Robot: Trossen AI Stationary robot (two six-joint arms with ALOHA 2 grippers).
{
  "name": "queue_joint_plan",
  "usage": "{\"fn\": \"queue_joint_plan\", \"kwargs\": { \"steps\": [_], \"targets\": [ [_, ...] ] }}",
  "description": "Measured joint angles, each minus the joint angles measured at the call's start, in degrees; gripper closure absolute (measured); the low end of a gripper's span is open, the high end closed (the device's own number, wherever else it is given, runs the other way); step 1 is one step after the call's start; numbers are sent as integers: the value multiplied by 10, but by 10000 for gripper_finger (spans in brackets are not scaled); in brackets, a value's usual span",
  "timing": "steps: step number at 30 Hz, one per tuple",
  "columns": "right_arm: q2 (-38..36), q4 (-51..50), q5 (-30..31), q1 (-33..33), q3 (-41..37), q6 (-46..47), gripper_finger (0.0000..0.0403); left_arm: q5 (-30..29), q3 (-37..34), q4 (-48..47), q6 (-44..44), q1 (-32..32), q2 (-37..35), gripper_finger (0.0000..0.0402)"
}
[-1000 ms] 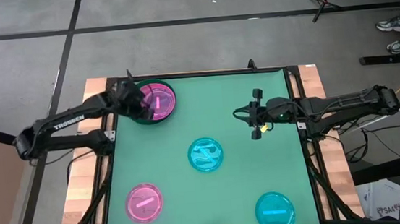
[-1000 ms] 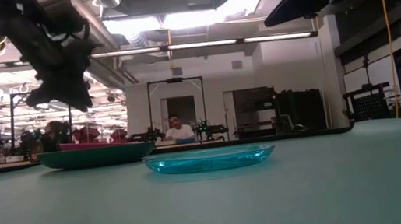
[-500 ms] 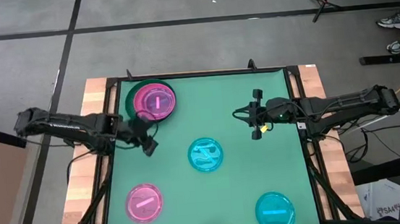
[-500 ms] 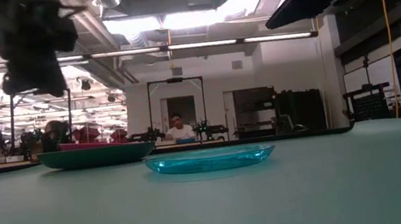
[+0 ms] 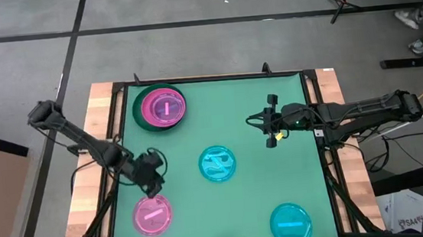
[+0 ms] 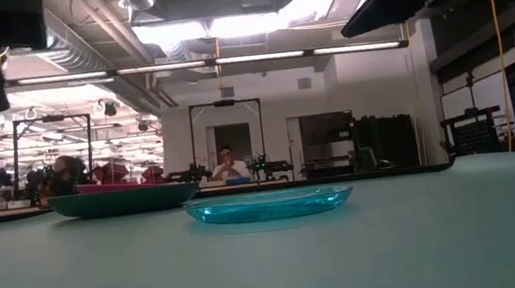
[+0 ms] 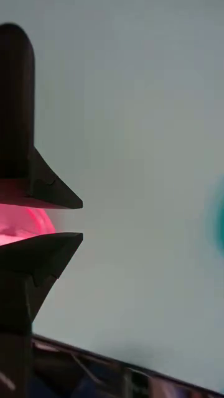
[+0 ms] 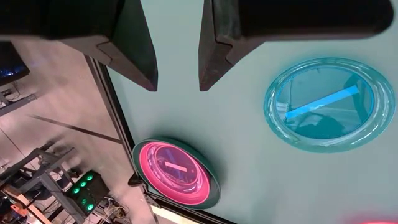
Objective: Stack plastic plates
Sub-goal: Stack the light pink plate on top of the light pink plate
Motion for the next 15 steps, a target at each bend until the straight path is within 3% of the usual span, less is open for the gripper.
{"fn": "queue_joint_plan", "kwargs": {
  "steps": [15],
  "targets": [
    [0,0,0,0,0,0,292,25,0,23,-17,-96,128,336]
  ]
}}
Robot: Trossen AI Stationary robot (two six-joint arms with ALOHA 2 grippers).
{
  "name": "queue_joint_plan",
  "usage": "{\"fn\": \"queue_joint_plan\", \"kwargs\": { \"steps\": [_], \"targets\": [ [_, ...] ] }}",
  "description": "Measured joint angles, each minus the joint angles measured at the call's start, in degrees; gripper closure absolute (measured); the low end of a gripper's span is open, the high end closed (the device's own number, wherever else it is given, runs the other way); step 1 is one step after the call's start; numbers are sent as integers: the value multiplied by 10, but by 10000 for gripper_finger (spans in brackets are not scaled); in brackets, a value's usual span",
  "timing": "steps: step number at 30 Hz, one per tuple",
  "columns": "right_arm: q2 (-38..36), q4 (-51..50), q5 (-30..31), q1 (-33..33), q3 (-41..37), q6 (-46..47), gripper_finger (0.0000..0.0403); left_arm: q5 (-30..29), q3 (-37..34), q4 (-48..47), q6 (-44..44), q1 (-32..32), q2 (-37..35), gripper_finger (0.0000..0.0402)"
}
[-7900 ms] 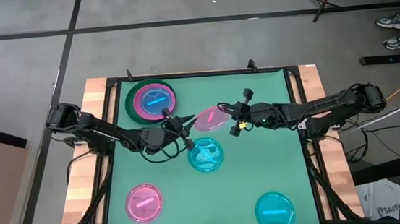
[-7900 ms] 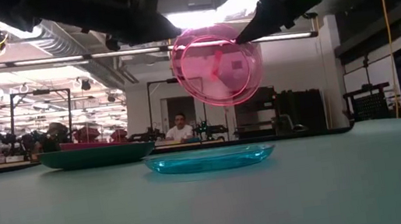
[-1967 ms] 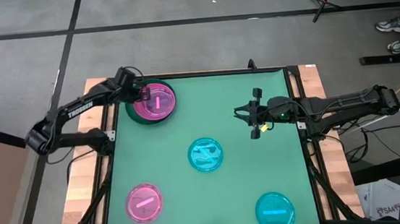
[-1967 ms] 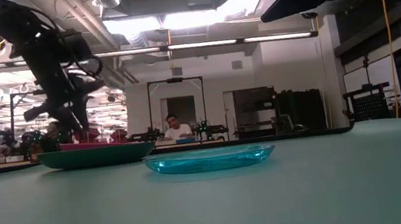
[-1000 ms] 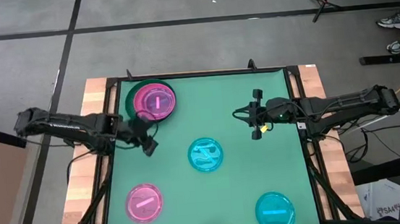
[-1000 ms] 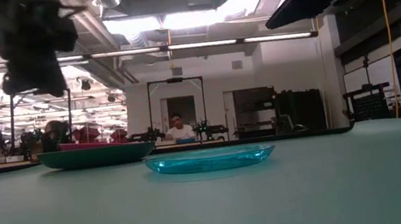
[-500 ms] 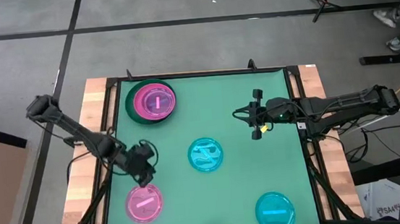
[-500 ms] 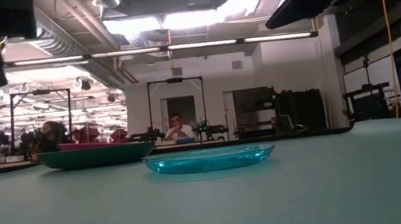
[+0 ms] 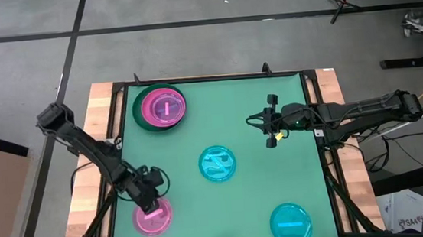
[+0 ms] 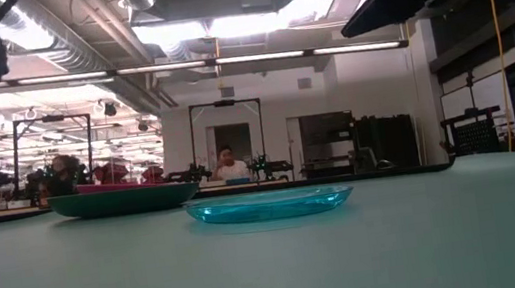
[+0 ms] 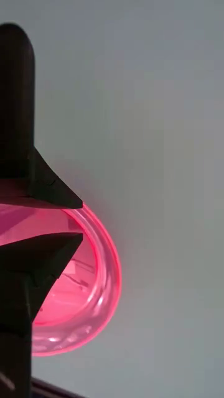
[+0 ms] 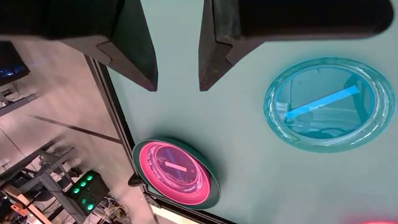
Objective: Stack plastic plates
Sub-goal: Stack the light pink plate on top of the light pink plate
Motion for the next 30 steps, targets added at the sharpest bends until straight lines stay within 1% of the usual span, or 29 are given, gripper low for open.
{"fn": "queue_joint_plan", "kwargs": {
  "steps": [7,13,30],
  "targets": [
    [0,0,0,0,0,0,292,0,0,-13,-13,-19,18,336],
    [0,0,0,0,0,0,292,-1,0,-36,-14,-34,19,336],
    [0,-22,0,0,0,0,292,-3,0,-66,-14,-38,19,336]
  ]
}}
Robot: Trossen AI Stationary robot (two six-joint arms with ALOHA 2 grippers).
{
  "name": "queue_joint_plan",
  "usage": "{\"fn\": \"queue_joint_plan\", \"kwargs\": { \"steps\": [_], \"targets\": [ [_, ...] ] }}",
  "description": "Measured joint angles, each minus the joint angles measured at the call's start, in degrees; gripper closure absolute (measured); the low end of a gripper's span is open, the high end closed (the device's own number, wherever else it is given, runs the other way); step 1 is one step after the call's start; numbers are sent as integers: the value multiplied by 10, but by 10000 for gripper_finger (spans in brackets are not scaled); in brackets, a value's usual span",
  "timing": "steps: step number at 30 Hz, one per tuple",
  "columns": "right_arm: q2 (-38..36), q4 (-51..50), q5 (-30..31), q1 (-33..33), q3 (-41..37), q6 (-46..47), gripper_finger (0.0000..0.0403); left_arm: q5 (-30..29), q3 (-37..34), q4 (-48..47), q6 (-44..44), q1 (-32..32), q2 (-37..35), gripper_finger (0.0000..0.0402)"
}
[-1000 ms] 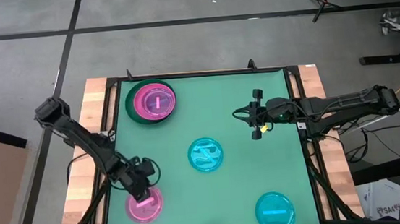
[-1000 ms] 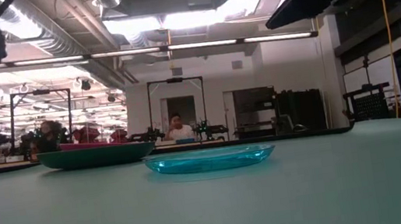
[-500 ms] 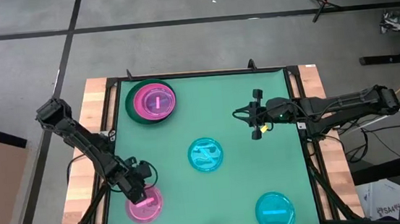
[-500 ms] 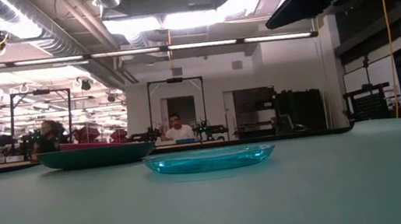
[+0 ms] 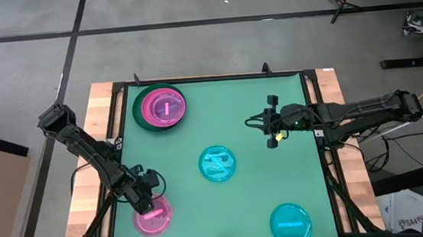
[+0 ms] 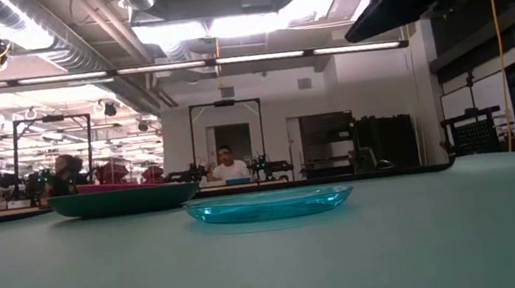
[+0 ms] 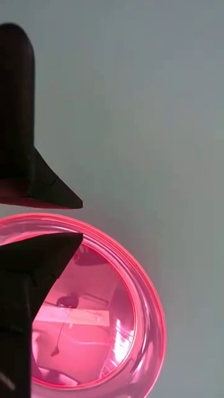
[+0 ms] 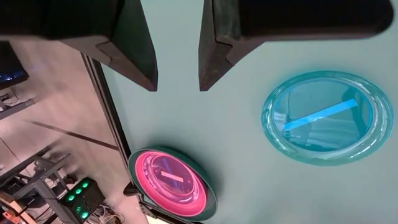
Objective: Stack plastic plates
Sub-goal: Stack the light pink plate on top of the light pink plate
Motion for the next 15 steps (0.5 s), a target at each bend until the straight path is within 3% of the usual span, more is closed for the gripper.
{"fn": "queue_joint_plan", "kwargs": {
  "steps": [15],
  "targets": [
    [0,-3,0,0,0,0,292,-3,0,1,0,0,0,336]
  ]
}}
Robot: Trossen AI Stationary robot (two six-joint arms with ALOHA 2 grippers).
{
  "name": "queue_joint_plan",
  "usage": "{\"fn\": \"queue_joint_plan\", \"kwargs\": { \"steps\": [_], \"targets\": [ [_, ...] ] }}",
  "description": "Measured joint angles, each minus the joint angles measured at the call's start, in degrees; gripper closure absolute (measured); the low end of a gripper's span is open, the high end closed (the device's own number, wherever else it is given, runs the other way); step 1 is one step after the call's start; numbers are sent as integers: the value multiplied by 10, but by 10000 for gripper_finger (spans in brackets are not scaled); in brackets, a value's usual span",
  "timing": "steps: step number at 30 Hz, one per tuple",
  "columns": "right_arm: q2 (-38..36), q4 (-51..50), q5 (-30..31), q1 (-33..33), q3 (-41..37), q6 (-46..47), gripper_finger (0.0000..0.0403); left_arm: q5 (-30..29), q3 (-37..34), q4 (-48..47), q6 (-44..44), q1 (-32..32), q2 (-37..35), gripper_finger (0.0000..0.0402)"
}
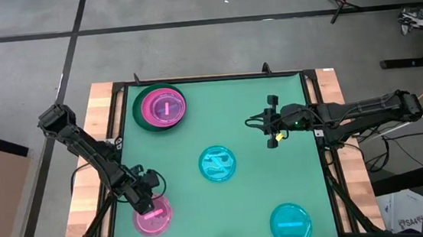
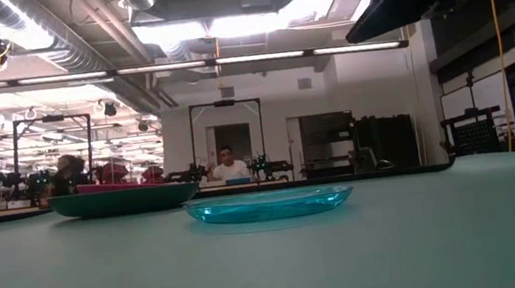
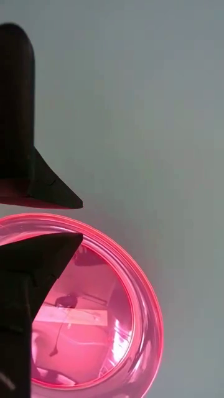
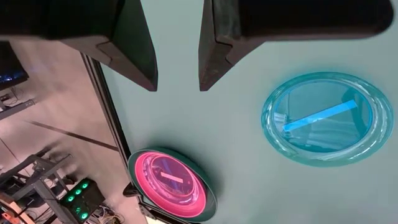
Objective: Stack plastic plates
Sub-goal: Stack the light pink plate on top of the light pink plate
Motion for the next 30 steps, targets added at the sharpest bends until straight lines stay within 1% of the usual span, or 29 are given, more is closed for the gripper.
{"fn": "queue_joint_plan", "kwargs": {
  "steps": [7,16,30],
  "targets": [
    [0,0,0,0,0,0,292,-2,0,9,3,0,5,336],
    [0,0,0,0,0,0,292,5,0,41,16,-3,56,336],
    [0,1,0,0,0,0,292,18,0,43,35,-4,56,336]
  ]
}}
